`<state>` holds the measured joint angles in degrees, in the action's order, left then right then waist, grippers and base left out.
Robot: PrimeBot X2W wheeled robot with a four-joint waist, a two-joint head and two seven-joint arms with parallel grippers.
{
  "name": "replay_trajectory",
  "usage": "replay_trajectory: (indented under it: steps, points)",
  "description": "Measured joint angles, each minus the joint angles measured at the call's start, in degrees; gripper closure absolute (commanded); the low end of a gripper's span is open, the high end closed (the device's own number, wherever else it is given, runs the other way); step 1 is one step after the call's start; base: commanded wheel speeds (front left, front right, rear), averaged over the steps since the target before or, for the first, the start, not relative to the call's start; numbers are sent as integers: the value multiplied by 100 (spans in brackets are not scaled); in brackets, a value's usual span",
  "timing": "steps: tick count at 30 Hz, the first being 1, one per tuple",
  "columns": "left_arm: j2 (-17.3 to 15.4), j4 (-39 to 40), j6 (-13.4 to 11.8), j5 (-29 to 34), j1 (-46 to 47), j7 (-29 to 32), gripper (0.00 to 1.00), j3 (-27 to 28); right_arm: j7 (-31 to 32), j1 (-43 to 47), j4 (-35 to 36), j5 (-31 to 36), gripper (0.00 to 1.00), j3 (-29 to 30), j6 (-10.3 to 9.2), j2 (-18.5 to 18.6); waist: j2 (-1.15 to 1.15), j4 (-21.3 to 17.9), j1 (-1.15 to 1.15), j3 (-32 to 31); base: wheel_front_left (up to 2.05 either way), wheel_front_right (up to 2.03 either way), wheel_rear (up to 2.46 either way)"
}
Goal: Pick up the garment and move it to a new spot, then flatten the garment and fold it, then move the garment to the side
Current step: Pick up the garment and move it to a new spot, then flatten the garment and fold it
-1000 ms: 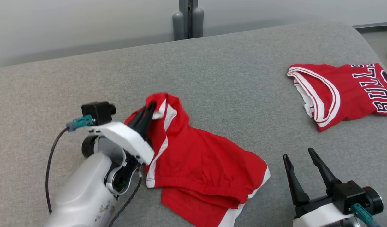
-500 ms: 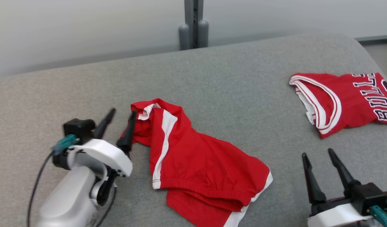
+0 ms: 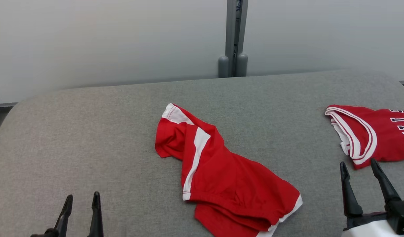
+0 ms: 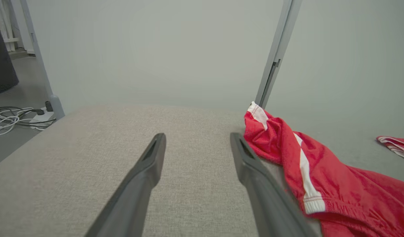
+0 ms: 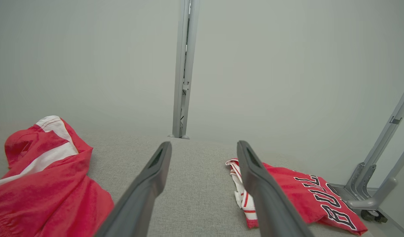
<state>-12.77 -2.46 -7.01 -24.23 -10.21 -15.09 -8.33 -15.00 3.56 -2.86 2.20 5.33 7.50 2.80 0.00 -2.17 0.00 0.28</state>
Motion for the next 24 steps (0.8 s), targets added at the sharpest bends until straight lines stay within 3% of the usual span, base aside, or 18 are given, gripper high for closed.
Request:
replay_trajectory:
  steps: [12,24]
  points:
    - [824,244,953,586,-615,0,0,1069,1,180,-232,-69,0,-189,0,-3,0,390,0,-311,0,0,0]
    - [979,182,1222,808,-638,0,0,1449,1,210,-268,-134,0,-232,0,-2,0,337,0,-335,0,0,0]
